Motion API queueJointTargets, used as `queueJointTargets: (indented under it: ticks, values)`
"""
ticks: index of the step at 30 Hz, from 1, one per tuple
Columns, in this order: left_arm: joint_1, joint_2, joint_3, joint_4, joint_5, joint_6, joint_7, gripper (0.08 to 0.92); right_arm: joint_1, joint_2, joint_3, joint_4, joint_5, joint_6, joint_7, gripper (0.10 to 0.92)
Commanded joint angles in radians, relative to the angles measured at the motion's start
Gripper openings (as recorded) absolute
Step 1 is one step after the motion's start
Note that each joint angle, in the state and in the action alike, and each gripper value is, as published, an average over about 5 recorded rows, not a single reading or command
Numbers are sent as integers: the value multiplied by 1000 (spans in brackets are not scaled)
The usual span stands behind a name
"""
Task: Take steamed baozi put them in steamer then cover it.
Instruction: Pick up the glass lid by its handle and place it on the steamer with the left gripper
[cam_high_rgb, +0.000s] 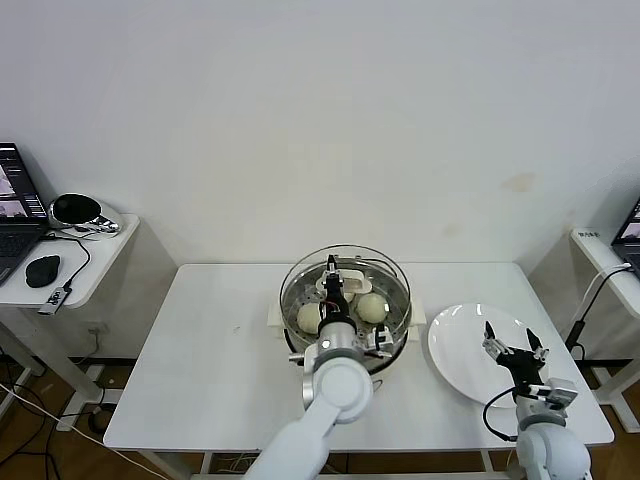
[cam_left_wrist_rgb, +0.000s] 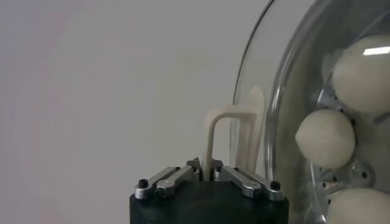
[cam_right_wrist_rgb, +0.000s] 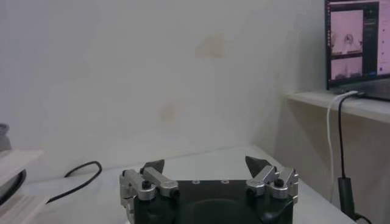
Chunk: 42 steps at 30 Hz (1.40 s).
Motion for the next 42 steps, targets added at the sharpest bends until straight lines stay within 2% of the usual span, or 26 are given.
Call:
queueJointTargets:
  ticks: [1, 9, 24, 42]
  values:
    - [-9, -7, 6, 28, -68, 46, -15, 154, 1, 2, -2, -4, -5, 3, 0, 823]
    - [-9, -8, -2, 56, -43, 46, -15, 154, 1, 2, -2, -6, -8, 5, -2, 823]
    - [-8, -8, 1, 56, 4, 46, 61, 154, 8, 9, -6, -13, -15, 5, -4, 823]
    - [-7, -7, -8, 87, 34, 45, 61, 154, 7, 14, -10, -16, -20, 11, -5, 823]
